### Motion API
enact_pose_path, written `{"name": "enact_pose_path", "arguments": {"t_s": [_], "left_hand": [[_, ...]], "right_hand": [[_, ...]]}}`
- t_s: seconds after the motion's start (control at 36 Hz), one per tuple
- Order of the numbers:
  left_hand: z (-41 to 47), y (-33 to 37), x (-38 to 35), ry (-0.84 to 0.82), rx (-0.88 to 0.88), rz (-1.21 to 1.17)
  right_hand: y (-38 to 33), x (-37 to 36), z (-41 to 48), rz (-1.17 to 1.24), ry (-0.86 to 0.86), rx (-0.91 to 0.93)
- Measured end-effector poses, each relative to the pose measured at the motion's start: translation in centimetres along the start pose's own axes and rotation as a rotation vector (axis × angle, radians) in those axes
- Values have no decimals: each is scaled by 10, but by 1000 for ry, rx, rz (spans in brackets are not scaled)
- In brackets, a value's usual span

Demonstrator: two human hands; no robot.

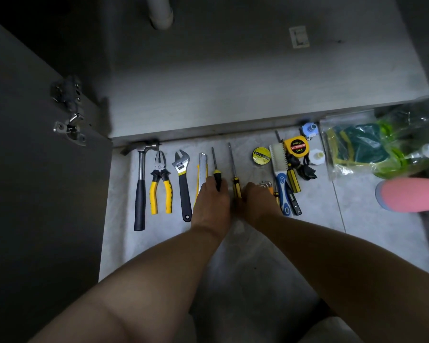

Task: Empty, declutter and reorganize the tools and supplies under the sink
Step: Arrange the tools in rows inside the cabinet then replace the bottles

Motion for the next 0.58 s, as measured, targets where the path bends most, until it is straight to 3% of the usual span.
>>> {"name": "enact_pose_path", "arguments": {"t_s": [0.19,0.31,0.39,0.58], "left_hand": [[-1,1,1,13,-17,61],[-2,3,2,41,-25,63],[-2,3,2,43,-27,73],[-2,6,2,43,11,52]], "right_hand": [[14,6,-11,-55,137,-30],[33,21,-19,-43,252,-159],[46,28,-22,-63,227,-250],[56,27,-15,-169,168,-265]]}}
Point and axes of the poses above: each hand's wrist, its own z-axis towards the middle knuckle, its own x-axis out of the back of the hand, y = z × x, the point moved 1 cm from there along z, towards the middle knuckle, and after that the axes turned 11 degrees about y, right-handed, at the moved point
